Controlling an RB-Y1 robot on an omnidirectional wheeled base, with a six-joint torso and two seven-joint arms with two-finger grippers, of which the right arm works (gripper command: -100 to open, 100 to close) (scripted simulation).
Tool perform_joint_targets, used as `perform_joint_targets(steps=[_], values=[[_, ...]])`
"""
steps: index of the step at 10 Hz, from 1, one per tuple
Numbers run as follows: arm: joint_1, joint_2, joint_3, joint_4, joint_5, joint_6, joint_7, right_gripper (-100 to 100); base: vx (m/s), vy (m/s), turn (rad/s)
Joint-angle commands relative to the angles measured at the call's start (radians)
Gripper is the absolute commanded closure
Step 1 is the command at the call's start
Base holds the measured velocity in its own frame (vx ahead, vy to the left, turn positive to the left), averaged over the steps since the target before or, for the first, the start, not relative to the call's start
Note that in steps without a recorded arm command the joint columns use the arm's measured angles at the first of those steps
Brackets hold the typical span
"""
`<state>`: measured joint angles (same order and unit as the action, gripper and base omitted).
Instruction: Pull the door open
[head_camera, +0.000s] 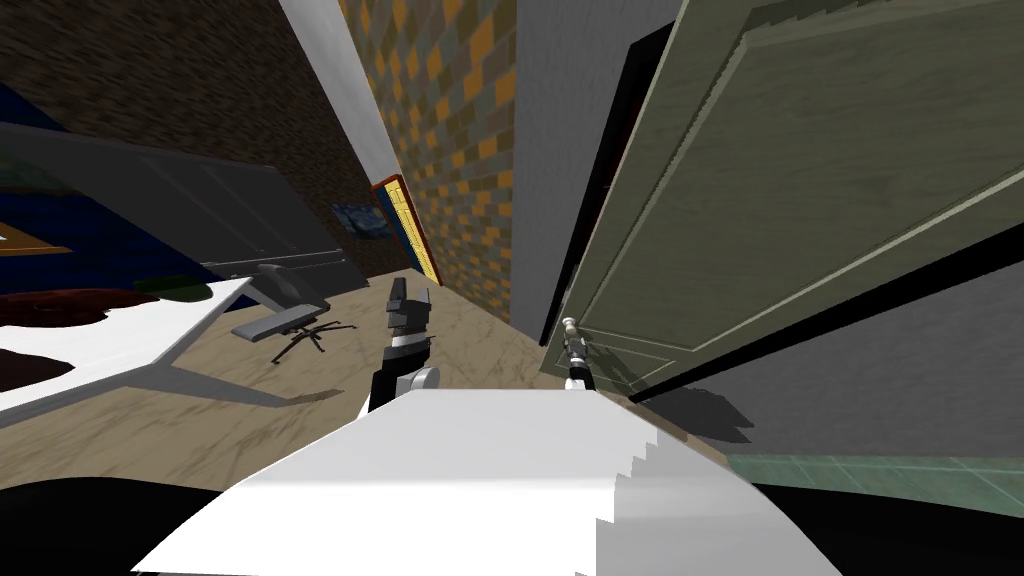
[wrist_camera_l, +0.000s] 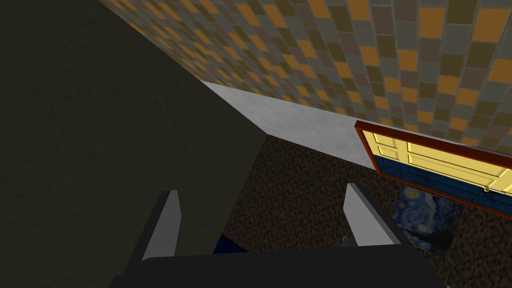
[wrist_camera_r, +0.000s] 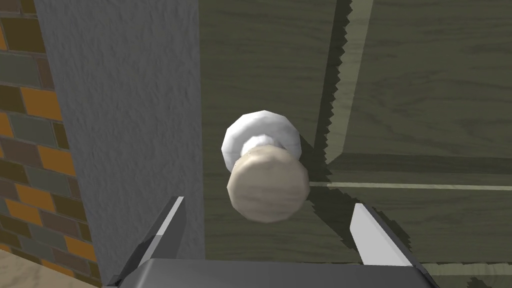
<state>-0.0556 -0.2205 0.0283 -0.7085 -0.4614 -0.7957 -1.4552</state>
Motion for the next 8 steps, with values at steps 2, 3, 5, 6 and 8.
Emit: perform_joint_targets(steps=[2,3,5,6,8], values=[[-0.012,-0.018,-0.004,0.053,-0.004,-0.032,-0.028,-100,0.099,0.009,0.041],[-0.003,-0.037,-0.011,0.06,-0.009,-0.04,-0.048,-100,0.177,0.003,0.177],[-0.002,-0.038,-0.014,0.053,-0.011,-0.034,-0.043,-100,0.139,-0.014,0.086],[-0.002,-0.038,-0.014,0.053,-0.011,-0.034,-0.043,100,-0.011,-0.007,-0.056],[-0.002,-0.038,-0.014,0.053,-0.011,-0.034,-0.043,100,-0.027,-0.006,0.005]])
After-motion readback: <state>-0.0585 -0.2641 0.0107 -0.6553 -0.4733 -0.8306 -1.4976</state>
